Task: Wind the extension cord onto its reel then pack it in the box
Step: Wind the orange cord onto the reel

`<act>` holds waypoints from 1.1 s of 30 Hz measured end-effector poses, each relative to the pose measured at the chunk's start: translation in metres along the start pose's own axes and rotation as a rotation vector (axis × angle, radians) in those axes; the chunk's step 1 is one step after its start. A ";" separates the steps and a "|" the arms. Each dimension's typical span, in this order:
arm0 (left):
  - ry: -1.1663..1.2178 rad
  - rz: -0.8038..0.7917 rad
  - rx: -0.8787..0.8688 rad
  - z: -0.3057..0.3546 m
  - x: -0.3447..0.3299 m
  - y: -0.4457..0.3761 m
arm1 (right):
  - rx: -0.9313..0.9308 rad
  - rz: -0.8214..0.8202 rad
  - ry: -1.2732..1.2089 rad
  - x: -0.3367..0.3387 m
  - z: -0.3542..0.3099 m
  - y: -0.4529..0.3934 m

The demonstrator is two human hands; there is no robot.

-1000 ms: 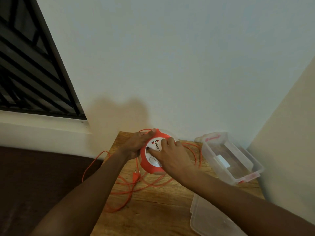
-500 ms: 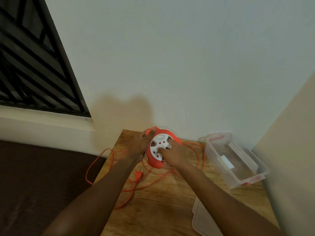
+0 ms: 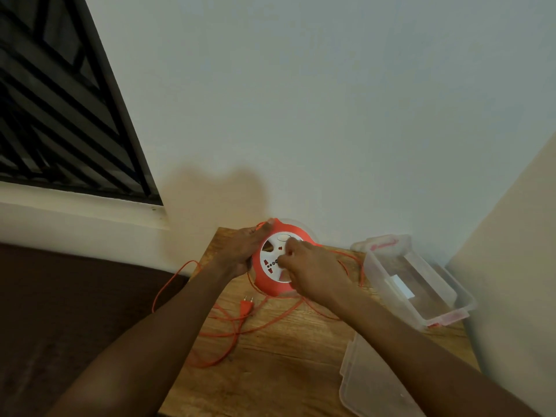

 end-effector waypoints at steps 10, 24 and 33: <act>-0.093 -0.147 0.085 -0.008 -0.014 0.002 | 0.355 -0.501 0.405 -0.022 -0.028 0.005; 0.004 -0.028 -0.011 0.003 -0.012 0.001 | 0.051 -0.283 0.250 -0.012 0.002 -0.016; 0.012 0.042 -0.037 -0.002 -0.008 -0.009 | -0.408 -0.093 -0.167 -0.003 0.030 0.005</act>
Point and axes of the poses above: each hand's wrist, its own y-axis away from the middle knuckle, its own x-axis out of the back of the hand, z = x × y, the point moved 10 cm from there along -y, towards the middle knuckle, and after that the axes turned 7 degrees about -y, right-handed, at the moved point
